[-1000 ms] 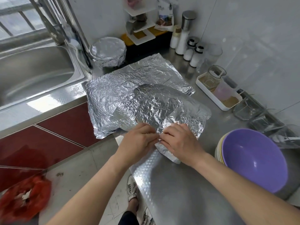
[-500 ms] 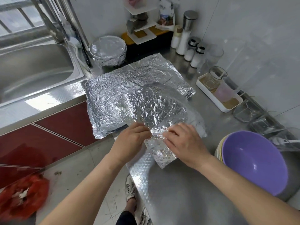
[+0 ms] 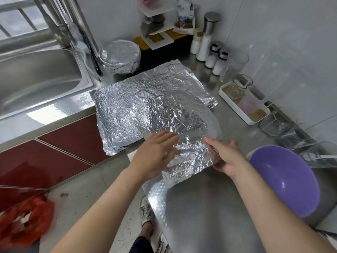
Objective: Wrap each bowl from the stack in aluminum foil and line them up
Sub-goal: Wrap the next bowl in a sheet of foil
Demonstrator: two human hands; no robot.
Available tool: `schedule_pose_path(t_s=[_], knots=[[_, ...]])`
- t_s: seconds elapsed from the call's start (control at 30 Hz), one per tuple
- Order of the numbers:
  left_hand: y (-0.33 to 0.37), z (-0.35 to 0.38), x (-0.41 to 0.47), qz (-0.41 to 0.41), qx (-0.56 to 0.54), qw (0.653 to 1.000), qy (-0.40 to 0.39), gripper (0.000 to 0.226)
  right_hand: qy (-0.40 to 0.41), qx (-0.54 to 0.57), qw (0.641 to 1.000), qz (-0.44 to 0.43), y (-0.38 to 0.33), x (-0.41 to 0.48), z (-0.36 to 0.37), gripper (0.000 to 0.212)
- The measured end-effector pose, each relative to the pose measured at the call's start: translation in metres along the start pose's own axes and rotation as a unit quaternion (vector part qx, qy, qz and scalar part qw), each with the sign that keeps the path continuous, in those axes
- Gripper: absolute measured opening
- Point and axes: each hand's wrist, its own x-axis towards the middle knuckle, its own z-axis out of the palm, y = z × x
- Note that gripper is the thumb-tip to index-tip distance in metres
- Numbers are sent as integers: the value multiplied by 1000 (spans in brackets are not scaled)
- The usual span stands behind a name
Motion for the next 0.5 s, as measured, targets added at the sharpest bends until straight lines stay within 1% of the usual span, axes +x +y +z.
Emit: schedule_pose_path(t_s=[0.07,0.1,0.2,0.27,0.33,0.37,0.4,0.43,0.5], knots=[[-1,6,3,2,51,996,-66,56,7,60,998,-32,-2,1,1,106],[-3,8,3,6,74,994,-80,58,12,84,995,-46,-3,1,1,106],[-5,10,1,14,106,990,-95,60,36,116,988,-96,-1,6,1,109],[-6,10,1,19,116,988,-97,59,45,102,986,-120,2,6,1,112],[-8,11,2,19,124,987,-99,58,74,23,984,-159,5,1,2,109],[-9,11,2,19,129,986,-99,58,107,-48,976,-185,5,-3,1,105],[-9,11,2,18,134,986,-98,57,144,-133,956,-217,5,-6,1,100],[-10,11,2,16,138,986,-96,57,171,-221,925,-258,4,-9,0,96],[-10,12,2,10,144,985,-96,57,200,-384,841,-325,-2,-20,0,84]])
